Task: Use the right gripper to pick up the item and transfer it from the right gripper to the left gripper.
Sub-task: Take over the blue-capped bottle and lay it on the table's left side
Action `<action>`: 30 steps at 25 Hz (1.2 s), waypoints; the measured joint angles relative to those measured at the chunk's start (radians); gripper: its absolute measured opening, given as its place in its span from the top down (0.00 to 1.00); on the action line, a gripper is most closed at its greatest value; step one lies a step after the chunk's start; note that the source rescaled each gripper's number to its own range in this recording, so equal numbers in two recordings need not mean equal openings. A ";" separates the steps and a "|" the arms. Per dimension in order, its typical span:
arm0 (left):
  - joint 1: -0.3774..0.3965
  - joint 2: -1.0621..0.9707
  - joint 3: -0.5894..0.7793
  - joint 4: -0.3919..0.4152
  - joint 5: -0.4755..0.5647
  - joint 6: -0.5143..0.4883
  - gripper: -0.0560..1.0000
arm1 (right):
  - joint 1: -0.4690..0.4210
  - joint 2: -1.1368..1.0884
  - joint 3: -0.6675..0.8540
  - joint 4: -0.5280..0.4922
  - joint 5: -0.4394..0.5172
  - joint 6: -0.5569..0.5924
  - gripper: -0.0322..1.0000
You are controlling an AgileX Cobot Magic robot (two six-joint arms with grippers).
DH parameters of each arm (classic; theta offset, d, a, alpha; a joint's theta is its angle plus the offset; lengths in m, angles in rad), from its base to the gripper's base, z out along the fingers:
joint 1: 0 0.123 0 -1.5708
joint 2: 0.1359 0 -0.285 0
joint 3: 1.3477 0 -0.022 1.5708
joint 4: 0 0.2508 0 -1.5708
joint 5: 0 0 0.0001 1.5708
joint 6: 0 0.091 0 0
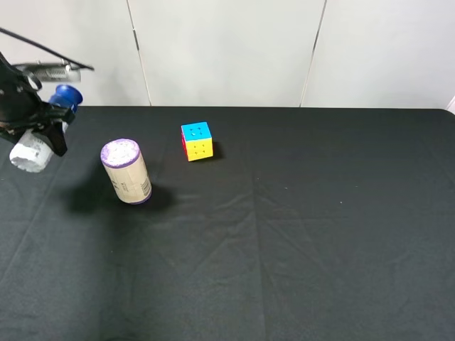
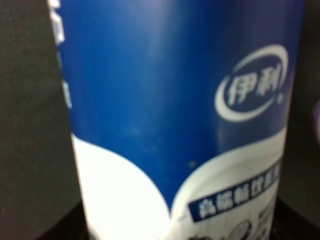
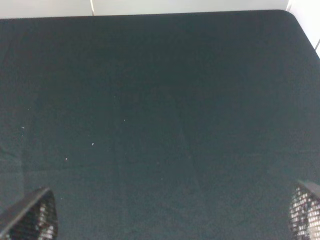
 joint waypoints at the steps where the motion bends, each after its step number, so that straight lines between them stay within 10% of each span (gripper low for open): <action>1: 0.000 0.014 0.000 0.007 -0.003 0.000 0.89 | 0.000 0.000 0.000 0.000 0.000 0.000 0.00; 30: 0.000 0.172 0.006 -0.052 -0.148 0.174 0.89 | 0.000 0.000 0.000 0.000 0.000 0.002 0.00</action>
